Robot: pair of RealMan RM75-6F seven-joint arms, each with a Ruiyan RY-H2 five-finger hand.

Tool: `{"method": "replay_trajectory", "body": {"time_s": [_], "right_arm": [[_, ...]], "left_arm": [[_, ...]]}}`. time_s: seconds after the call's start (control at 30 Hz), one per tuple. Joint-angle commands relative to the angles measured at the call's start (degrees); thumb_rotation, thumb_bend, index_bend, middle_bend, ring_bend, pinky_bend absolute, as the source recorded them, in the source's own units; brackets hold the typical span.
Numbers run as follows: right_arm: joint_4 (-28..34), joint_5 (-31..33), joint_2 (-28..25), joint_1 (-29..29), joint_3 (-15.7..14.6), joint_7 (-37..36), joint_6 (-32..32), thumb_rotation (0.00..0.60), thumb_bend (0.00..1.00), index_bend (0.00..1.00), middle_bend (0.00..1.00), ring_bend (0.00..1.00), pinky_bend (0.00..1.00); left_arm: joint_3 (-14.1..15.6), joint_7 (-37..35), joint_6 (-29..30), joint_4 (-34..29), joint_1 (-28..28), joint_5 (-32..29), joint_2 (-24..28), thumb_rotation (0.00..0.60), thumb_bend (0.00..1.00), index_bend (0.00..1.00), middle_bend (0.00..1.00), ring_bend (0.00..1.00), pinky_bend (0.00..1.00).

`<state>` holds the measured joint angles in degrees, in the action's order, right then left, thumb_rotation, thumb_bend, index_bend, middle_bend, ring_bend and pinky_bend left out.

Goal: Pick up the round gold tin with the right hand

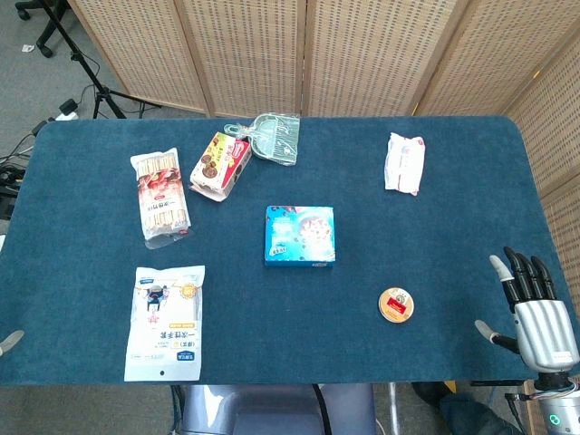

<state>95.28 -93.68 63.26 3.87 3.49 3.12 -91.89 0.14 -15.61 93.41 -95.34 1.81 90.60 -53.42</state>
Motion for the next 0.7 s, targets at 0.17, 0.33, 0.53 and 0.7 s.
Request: {"method": "replay_trajectory", "body": {"time_s": [0.17, 0.33, 0.53, 0.7], "right_arm": [[0.3, -0.5, -0.4, 0.1, -0.4, -0.7, 0.4, 0.6, 0.0, 0.0, 0.0, 0.0, 0.0], [-0.1, -3.0, -1.3, 1.8, -2.0, -4.3, 3.7, 0.6, 0.0, 0.0, 0.0, 0.0, 0.0], [0.1, -7.1, -3.1, 7.4, -4.7, -10.1, 13.0, 0.6, 0.0, 0.0, 0.0, 0.0, 0.0], [1.1, -8.9, -3.3, 15.2, -5.9, -12.0, 25.7, 0.6, 0.0, 0.0, 0.0, 0.0, 0.0]], "left_arm": [[0.0, -0.4, -0.3, 0.2, 0.0, -0.1, 0.0, 0.6, 0.0, 0.0, 0.0, 0.0, 0.0], [-0.2, -0.9, -0.7, -0.1, -0.3, -0.3, 0.3, 0.6, 0.0, 0.0, 0.0, 0.0, 0.0], [-0.5, -0.3, -1.5, -0.5, -0.8, -0.9, 0.4, 0.6, 0.0, 0.0, 0.0, 0.0, 0.0], [-1.0, 0.4, -2.8, -1.1, -1.4, -2.2, 0.4, 0.6, 0.0, 0.0, 0.0, 0.0, 0.0]]}}
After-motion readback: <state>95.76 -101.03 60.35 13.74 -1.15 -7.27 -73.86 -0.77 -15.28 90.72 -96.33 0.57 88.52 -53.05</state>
